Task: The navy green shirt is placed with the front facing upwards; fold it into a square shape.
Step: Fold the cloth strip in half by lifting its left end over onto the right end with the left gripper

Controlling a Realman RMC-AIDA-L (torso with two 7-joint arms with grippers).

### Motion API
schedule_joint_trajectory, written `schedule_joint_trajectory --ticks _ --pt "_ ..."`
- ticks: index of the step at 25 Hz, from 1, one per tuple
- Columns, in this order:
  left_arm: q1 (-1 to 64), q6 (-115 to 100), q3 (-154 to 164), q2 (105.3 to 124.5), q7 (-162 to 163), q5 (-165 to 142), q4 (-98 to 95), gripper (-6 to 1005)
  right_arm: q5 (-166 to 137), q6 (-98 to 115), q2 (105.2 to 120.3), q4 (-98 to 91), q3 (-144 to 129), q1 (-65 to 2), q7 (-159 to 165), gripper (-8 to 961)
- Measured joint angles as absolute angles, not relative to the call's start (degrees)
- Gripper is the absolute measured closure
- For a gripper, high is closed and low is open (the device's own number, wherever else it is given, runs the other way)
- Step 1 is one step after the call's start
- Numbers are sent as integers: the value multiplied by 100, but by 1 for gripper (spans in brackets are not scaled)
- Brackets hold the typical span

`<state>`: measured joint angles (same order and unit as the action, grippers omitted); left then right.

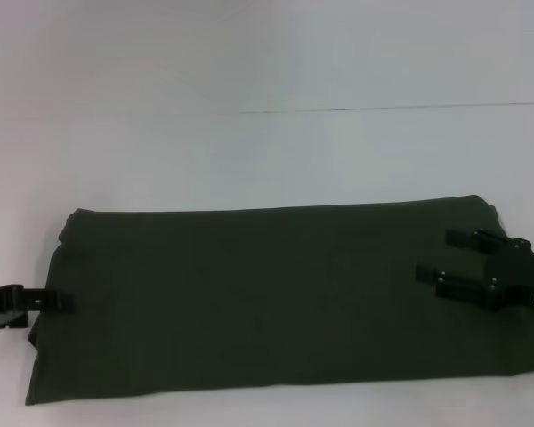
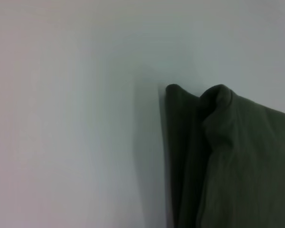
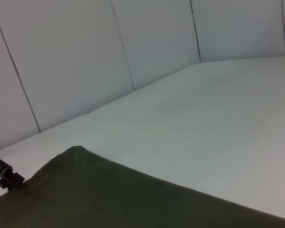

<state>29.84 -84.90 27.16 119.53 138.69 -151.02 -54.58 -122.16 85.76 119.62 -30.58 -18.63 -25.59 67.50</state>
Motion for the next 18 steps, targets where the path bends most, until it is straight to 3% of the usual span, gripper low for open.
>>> schedule_joint_trajectory --ticks 18 --pt "3160 -8705 2726 11961 13730 -15041 -5053 112 -12216 8511 11953 -3085 -1863 -2632 6802 34"
